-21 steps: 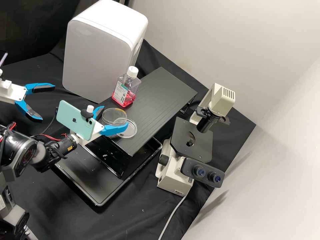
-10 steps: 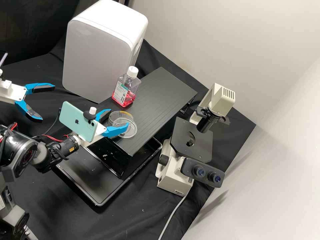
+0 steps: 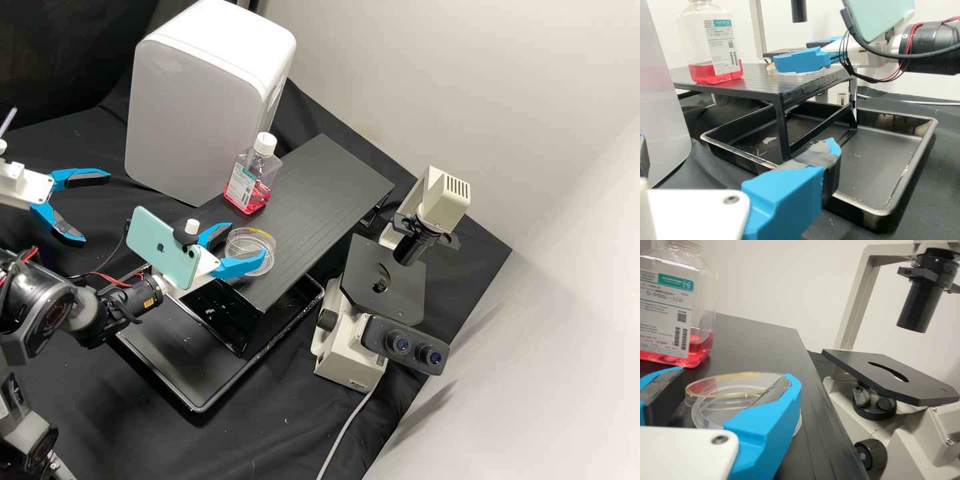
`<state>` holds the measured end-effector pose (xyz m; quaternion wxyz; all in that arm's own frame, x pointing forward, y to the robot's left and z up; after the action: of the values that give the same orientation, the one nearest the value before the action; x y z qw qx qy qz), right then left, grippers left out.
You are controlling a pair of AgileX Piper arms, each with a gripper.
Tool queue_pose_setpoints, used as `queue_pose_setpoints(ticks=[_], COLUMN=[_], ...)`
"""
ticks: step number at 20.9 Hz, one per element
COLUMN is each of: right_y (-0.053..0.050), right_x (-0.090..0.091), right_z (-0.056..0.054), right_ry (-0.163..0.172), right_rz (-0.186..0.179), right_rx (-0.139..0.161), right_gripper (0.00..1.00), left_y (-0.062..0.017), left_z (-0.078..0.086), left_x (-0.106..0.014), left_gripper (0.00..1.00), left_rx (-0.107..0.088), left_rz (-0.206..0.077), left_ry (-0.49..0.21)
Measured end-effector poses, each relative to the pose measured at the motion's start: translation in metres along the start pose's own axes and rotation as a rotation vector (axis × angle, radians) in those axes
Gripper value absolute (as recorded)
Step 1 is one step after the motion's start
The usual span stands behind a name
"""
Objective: Place the lid on the petri dish
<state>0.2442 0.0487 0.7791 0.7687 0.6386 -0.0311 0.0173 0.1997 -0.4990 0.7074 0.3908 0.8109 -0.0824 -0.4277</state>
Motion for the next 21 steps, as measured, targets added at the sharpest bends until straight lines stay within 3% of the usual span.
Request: queue_pose_setpoints(ticks=[4,6,9,17,18,21], right_y=[0.008,0.011,0.015,0.009,0.009,0.009], right_x=[-0.003,-0.01,-0.018,-0.023,-0.023,-0.023], right_z=[0.006,0.01,0.012,0.01,0.01,0.01], right_ry=[-0.021,-0.032,-0.034,-0.022,-0.022,-0.022], right_rz=[0.026,0.028,0.035,0.005,0.005,0.005], right_rx=[0.005,0.029,0.039,0.036,0.036,0.036], right_gripper=[0.0,0.0,0.0,0.0,1.0,1.0], left_y=[0.0018,0.0008,-0.001,-0.0008,-0.0008,-0.0008], left_z=[-0.001,-0.001,-0.001,-0.001,-0.001,-0.001], left_x=[0.002,0.002,0.003,0.003,0.003,0.003], left_gripper=[1.0,1.0,1.0,1.0,1.0,1.0], left_rx=[0.004,0.001,-0.003,-0.004,-0.004,-0.004], left_rz=[0.007,0.003,-0.004,-0.002,-0.002,-0.002], left_ry=[-0.001,-0.001,-0.003,-0.002,-0.002,-0.002])
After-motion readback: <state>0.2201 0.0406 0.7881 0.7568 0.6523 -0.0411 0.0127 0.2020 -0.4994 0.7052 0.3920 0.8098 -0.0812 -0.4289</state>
